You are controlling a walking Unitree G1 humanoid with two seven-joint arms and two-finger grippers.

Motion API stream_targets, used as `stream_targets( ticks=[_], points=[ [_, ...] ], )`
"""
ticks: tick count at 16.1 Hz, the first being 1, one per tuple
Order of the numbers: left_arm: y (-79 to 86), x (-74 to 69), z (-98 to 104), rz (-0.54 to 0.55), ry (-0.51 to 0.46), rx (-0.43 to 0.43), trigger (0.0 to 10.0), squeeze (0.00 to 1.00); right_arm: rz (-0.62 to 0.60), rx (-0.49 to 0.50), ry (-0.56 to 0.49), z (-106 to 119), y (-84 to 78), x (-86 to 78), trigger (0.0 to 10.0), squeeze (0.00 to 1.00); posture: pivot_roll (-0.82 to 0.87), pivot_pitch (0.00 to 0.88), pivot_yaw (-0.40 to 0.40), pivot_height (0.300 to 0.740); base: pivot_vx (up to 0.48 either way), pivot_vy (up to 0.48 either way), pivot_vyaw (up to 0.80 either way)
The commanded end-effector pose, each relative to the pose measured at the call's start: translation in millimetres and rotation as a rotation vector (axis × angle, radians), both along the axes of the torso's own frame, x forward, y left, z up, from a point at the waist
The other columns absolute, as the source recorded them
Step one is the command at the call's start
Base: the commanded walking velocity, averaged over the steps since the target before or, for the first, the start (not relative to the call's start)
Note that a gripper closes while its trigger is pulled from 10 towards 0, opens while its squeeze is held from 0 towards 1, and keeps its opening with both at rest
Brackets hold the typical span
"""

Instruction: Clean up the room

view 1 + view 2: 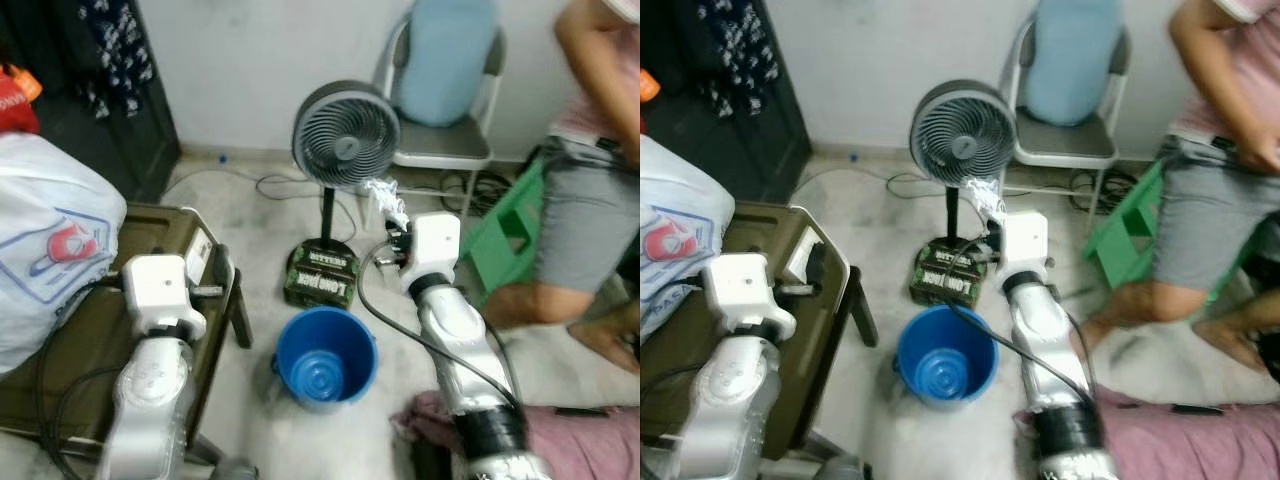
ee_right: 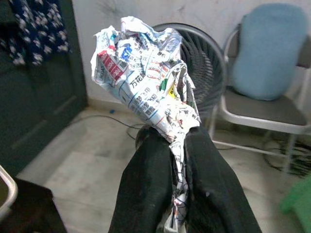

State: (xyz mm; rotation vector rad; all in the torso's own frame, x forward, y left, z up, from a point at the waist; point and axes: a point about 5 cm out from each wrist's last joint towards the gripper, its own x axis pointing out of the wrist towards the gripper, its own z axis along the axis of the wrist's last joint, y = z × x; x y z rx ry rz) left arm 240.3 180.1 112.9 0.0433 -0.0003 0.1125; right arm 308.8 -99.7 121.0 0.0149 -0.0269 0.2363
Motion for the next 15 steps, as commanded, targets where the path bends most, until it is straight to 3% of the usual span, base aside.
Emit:
stream_targets(
  ticks=[1,4,9,12,15],
  points=[
    [-10.3,3.4,7.1,-0.031,-0.034,-0.013,10.0,0.00,-0.050,-0.020,0.014,-4.7,-16.6,-1.4,10.0,0.00,0.02,0.025,-0.054,0.740,0.368,0.000,0.00],
    [-10.7,4.4,7.2,-0.022,-0.035,-0.012,10.0,0.00,-0.050,-0.024,0.013,-4.6,-17.3,-0.3,10.0,0.00,0.02,0.022,-0.054,0.740,0.340,0.000,0.00],
    [-6.5,6.7,8.8,0.018,-0.046,-0.010,10.0,0.00,-0.053,-0.028,0.011,-4.1,-18.1,1.6,10.0,0.00,0.02,0.033,-0.059,0.740,0.000,0.000,0.00],
    [-6.0,7.3,14.7,-0.008,-0.072,0.048,10.0,0.00,-0.040,-0.040,-0.002,-1.1,-13.3,5.3,10.0,0.00,0.03,0.039,-0.065,0.740,0.000,0.000,0.00],
    [-4.0,4.5,13.6,-0.005,-0.063,0.050,10.0,0.00,-0.029,-0.051,-0.010,1.4,-10.1,8.3,10.0,0.00,0.04,0.049,-0.071,0.740,0.000,0.000,0.80]
  ],
)
